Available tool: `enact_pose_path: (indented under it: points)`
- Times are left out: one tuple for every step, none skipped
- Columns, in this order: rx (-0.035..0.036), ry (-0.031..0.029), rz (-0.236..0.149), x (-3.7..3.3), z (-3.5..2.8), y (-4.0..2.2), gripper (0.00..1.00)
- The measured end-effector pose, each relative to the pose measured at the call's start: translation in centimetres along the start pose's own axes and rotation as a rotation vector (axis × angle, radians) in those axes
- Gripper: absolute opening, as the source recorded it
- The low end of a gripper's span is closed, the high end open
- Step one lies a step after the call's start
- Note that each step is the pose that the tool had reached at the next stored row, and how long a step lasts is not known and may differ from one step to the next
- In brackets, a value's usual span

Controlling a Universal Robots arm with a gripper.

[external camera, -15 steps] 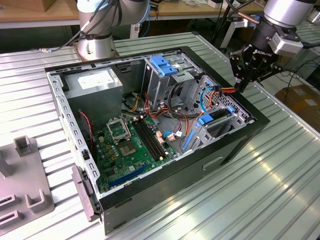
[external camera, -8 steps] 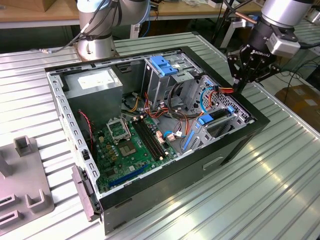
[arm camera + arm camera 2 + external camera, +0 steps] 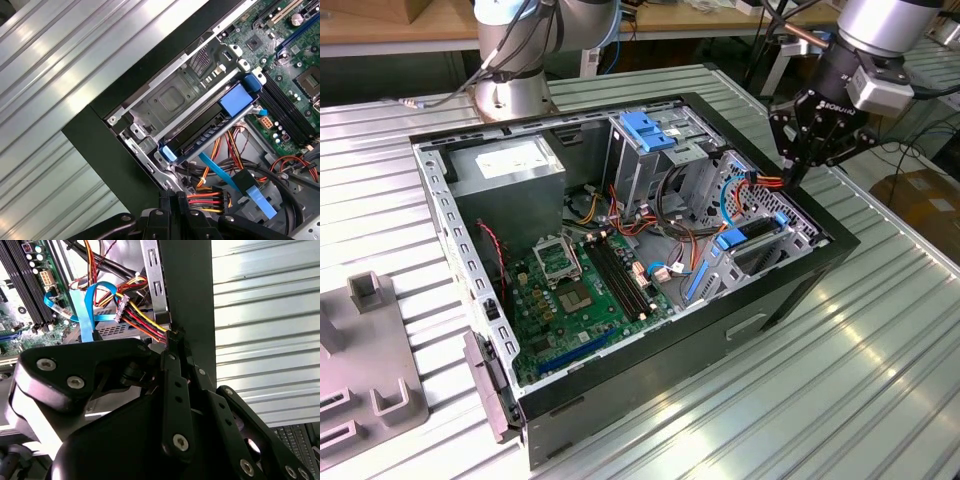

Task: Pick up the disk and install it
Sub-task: 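Insert the first disk wire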

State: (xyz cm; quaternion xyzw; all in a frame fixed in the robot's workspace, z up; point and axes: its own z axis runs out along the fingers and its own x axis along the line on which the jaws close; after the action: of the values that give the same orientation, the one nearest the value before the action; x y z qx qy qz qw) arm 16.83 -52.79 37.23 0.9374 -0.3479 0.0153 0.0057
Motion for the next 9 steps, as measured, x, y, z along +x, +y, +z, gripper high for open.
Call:
enact_pose_path:
  points:
    - [-0.0001,0.0,0.002,-0.02,0.0,0.02,0.17]
    - [-0.0001,0.0,0.003,-0.03,0.0,0.03,0.17]
    - [-0.0002,0.0001,0.005,-0.05,0.0,0.04,0.17]
    - [-0.0002,0.0,0.006,-0.05,0.0,0.04,0.17]
    - [-0.0002,0.0,0.006,-0.05,0.0,0.04,0.17]
    - [-0.0002,0.0,0.006,-0.05,0.0,0.04,0.17]
    - [-0.0002,0.0,0.006,-0.05,0.0,0.05,0.17]
    - [-0.0002,0.0001,0.006,-0.05,0.0,0.04,0.17]
    - [-0.0002,0.0,0.006,-0.05,0.0,0.04,0.17]
